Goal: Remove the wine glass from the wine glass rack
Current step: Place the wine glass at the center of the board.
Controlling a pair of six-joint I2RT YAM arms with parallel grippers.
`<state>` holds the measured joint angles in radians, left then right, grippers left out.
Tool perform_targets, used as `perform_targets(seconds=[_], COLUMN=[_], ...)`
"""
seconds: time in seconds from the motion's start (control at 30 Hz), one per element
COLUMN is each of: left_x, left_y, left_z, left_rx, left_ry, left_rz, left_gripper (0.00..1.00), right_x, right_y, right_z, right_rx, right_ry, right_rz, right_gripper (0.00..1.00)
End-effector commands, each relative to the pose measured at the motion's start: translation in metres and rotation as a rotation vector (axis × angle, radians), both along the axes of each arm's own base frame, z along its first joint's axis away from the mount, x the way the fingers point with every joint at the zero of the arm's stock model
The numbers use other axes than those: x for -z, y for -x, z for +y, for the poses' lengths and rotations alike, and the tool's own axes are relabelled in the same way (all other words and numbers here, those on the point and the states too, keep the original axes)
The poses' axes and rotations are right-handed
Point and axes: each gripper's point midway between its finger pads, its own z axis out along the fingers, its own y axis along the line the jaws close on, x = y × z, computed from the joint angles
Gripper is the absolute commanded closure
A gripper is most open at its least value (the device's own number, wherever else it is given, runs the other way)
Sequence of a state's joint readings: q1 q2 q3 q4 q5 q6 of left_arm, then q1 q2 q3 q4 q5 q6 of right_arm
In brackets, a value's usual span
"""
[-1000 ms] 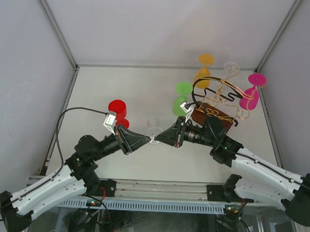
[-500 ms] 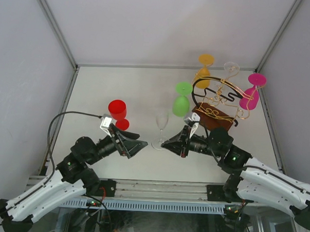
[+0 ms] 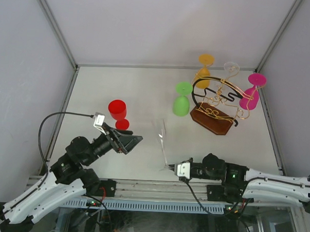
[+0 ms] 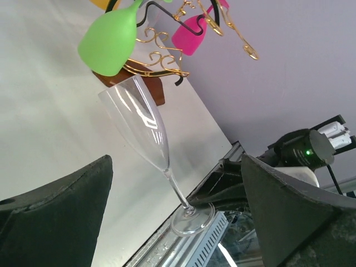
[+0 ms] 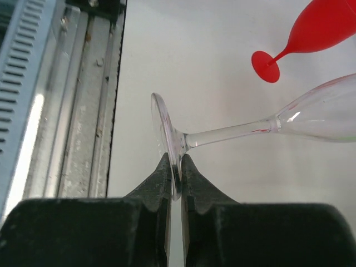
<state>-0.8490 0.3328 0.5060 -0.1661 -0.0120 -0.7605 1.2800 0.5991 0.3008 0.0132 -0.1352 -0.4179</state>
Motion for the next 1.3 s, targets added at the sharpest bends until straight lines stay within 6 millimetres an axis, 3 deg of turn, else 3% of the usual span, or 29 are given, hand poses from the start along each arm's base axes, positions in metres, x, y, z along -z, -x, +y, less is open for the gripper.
perform_targets(seconds=[0.0, 0.23, 0.47, 0.57, 0.73, 1.1, 1.27], left_x=[-0.012, -0.016, -0.049, -0.058, -0.043, -0.017, -0.018], left_y=[-0.006, -0.030, -0.051, -0.050, -0.045, -0.046, -0.026], left_z=[-0.003, -0.008, -0.007, -0.020, -0.046, -0.052, -0.058], left_rx=[-0.021, -0.090, -0.027, 0.073, 0.236, 0.353, 0.508], left_ry=[0.004, -0.085, -0.110, -0.075, -0.095, -0.301, -0.307], left_rz=[0.016, 0.145, 0.148, 0.108, 0.166, 0.213, 0.191], left_gripper=[0.00, 0.00, 0.00, 0.01, 0.12, 0.17, 0.23], right_x=[-0.022, -0.013, -0.015, -0.016, -0.019, -0.022, -0.023], right_y=[-0.017, 0.002, 0.012, 0.015, 0.022, 0.037, 0.032], right_z=[0.004, 0.006, 0.000, -0.001, 0.000, -0.002, -0.005], right_rx=[0.003, -0.105, -0.146, -0.154, -0.195, -0.273, -0.249], right_ry=[-0.031, -0.007, -0.014, -0.020, -0.031, -0.053, -0.053], right_rz=[-0.267, -0.243, -0.218, -0.216, -0.202, -0.182, -0.191], right_gripper=[1.00, 1.00, 1.00, 1.00, 1.00, 1.00, 1.00])
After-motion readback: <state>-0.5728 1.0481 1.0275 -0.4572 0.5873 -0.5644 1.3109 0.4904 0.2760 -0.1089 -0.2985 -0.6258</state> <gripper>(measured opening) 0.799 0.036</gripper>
